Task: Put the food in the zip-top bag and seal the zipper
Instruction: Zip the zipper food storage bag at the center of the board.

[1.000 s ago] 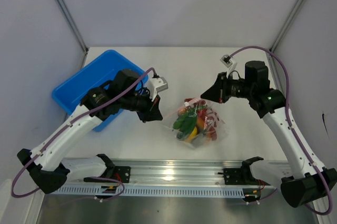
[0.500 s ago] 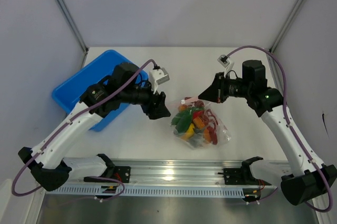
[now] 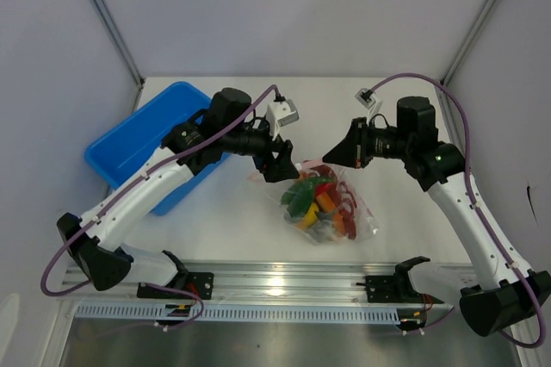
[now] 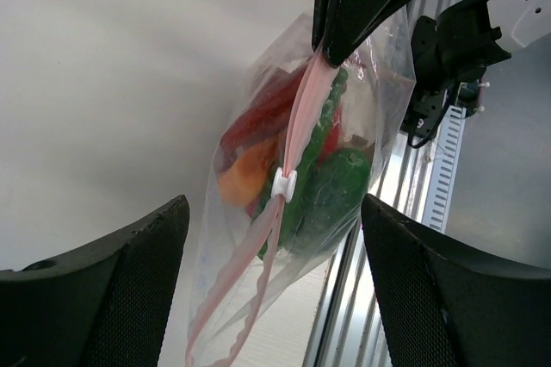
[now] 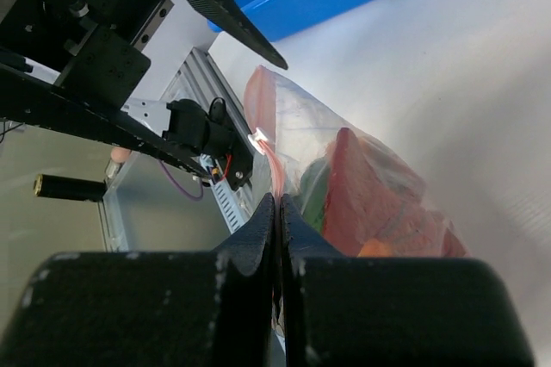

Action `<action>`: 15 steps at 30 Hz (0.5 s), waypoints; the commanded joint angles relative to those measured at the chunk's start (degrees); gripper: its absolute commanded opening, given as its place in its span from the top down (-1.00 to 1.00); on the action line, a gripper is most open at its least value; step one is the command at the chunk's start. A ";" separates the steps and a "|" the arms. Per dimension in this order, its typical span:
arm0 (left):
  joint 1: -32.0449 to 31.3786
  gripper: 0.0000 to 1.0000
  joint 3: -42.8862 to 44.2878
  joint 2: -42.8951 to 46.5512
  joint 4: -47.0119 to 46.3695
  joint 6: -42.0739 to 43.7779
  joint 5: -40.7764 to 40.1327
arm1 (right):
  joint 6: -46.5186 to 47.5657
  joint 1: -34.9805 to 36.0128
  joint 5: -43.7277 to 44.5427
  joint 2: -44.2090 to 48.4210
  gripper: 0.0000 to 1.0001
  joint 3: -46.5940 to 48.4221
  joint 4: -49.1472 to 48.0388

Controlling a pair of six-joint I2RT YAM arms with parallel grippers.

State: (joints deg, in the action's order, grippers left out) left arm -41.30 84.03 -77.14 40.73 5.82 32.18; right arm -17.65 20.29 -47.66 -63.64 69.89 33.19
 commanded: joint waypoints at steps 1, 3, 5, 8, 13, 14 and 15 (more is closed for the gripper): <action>-0.36 -0.63 0.96 -0.46 -5.13 1.91 2.88 | -1.25 0.80 -1.74 0.44 1.00 3.24 -0.23; -0.45 -0.55 1.22 -1.25 -5.40 2.00 3.41 | -1.25 0.97 -1.65 0.44 1.00 3.41 -0.23; -0.36 -0.49 1.23 -2.31 -5.66 2.35 4.46 | -1.25 1.15 -1.65 0.27 1.00 3.59 -0.06; -0.36 -0.40 1.49 -3.45 -5.84 2.87 5.61 | -1.51 1.15 -1.56 0.27 1.00 3.50 -0.23; -0.36 -0.21 1.58 -4.77 -5.66 3.58 6.83 | -1.77 1.41 -1.38 0.27 1.00 3.76 -0.41; -0.36 -0.15 1.32 -4.94 -5.58 3.67 7.10 | -1.69 1.33 -1.30 0.35 1.00 3.68 -0.32; -0.45 -0.11 1.40 -4.95 -5.40 3.75 7.28 | -1.77 1.41 -1.30 0.44 1.00 3.68 -0.32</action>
State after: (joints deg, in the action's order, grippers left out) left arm -41.50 84.03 -82.21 36.99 7.73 36.64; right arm -18.48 21.32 -47.90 -63.64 70.76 33.67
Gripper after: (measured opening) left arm 0.567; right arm 0.009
